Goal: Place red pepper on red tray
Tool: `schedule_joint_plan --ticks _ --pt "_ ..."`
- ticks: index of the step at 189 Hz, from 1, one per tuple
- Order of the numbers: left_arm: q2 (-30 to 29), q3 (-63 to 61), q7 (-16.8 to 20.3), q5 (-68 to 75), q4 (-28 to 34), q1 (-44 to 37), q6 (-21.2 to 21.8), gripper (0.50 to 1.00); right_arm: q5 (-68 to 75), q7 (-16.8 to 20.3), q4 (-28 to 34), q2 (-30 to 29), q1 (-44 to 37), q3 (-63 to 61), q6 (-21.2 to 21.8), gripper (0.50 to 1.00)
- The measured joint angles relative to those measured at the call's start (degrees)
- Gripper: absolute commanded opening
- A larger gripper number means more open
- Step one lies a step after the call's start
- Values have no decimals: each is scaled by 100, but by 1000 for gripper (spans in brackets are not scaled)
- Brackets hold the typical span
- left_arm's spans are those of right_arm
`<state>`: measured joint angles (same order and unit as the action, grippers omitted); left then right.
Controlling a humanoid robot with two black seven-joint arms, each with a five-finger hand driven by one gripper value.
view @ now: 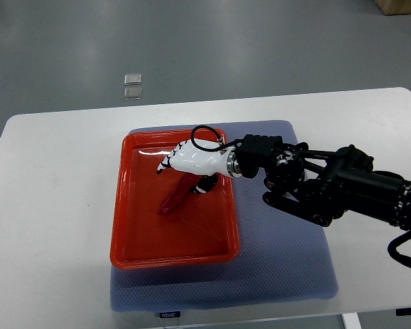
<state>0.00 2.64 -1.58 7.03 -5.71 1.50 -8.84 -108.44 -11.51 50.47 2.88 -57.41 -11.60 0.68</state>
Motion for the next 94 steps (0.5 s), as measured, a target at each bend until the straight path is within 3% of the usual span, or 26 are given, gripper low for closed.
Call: schedule_joint_plan --ticks 40,94 --pt "0 0 0 0 0 0 0 1000 365 0 -11 324 0 -693 90 846" --pt "0 0 0 0 0 -1 0 1000 2676 119 -359 861 168 -1841 642 846"
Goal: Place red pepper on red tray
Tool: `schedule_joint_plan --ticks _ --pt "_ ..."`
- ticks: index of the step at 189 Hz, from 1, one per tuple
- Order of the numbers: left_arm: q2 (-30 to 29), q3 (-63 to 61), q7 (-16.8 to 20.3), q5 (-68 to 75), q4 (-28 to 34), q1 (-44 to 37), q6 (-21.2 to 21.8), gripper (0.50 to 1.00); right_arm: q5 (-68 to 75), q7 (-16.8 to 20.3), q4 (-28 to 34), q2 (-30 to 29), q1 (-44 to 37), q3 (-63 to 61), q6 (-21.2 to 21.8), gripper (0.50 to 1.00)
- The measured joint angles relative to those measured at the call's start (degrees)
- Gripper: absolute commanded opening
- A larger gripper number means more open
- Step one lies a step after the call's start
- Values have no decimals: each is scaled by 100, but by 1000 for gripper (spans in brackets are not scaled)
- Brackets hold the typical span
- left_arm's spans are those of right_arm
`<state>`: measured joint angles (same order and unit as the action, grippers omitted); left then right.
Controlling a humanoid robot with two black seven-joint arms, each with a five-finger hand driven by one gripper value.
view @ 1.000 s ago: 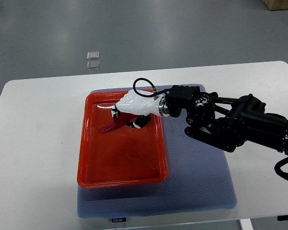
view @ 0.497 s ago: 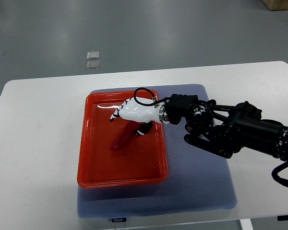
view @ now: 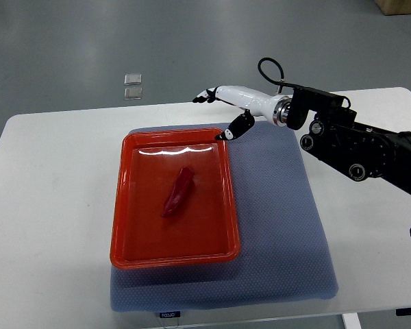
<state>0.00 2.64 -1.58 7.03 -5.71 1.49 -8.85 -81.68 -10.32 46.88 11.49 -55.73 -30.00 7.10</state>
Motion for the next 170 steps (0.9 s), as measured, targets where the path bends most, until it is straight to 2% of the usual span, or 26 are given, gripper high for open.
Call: schedule_joint_plan --ticks 50,86,104,126,170 --pt "0 0 0 0 0 1 0 1000 2135 168 -623 -55 573 -769 -89 844" --pt "0 0 0 0 0 2 0 1000 4009 371 -654 -98 859 -1171 -533 848" --pt "0 0 0 0 0 1 0 1000 4677 355 -653 -157 946 -1364 -750 907" --pt "0 0 0 0 0 1 0 1000 4965 205 -608 -256 1076 -1658 -940 915" --pt "0 0 0 0 0 1 0 1000 5020 -547 -551 -308 1345 -2010 -1010 915"
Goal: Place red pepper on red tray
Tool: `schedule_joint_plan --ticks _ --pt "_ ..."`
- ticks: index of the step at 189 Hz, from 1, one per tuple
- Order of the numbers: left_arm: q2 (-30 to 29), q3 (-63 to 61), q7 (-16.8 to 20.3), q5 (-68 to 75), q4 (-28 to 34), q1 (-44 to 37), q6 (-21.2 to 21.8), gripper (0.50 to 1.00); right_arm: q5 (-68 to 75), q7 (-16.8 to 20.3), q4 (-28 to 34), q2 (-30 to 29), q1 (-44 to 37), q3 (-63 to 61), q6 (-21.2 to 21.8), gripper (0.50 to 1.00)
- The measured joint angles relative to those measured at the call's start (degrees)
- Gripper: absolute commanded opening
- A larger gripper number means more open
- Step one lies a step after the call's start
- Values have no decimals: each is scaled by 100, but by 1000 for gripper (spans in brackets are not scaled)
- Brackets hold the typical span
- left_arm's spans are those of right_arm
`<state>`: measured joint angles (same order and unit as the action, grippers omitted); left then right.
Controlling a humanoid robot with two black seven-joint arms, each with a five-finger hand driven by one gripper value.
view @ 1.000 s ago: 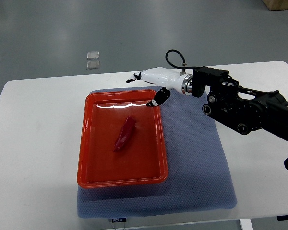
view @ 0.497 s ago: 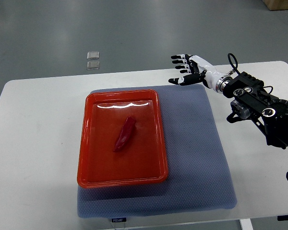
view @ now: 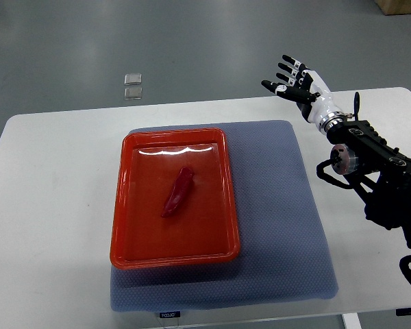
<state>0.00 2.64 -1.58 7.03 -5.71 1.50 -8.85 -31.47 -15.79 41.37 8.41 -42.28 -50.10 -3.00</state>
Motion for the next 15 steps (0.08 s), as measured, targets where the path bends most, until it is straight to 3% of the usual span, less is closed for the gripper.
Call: schedule_joint_plan --ticks 15 --pt "0 0 0 0 0 0 0 1000 6 -71 2 -19 67 -18 2 915"
